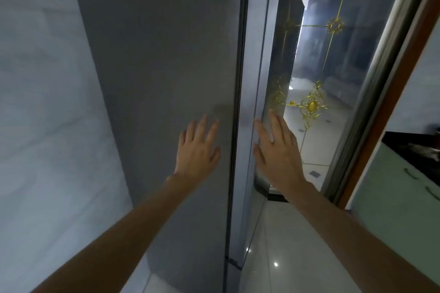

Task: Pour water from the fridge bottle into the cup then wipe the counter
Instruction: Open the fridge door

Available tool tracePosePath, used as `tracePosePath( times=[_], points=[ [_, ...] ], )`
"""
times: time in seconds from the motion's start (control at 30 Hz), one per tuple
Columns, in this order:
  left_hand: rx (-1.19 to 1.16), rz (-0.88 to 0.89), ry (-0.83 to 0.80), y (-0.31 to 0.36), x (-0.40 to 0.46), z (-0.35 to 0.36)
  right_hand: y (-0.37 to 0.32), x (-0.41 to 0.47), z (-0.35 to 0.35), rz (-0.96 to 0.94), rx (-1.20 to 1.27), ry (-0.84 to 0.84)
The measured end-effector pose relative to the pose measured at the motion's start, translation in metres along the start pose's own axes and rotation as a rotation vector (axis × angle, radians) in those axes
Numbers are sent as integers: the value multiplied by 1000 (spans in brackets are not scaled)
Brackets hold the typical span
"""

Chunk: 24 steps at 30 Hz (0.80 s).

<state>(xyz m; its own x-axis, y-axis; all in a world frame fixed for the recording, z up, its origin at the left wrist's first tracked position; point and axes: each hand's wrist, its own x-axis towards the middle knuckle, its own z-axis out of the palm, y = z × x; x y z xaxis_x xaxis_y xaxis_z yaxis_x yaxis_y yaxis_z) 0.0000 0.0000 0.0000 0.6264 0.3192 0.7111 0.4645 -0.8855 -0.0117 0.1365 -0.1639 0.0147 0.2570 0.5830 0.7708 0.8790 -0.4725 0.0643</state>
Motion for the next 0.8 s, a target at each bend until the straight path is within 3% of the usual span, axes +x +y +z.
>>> tracePosePath(
  times=[0.37,0.8],
  points=[
    [-80,132,115,-10,23,75,12,22,54,-60,-175,179],
    [-122,141,189,-15,28,83,19,25,63,-117,-253,284]
  ],
)
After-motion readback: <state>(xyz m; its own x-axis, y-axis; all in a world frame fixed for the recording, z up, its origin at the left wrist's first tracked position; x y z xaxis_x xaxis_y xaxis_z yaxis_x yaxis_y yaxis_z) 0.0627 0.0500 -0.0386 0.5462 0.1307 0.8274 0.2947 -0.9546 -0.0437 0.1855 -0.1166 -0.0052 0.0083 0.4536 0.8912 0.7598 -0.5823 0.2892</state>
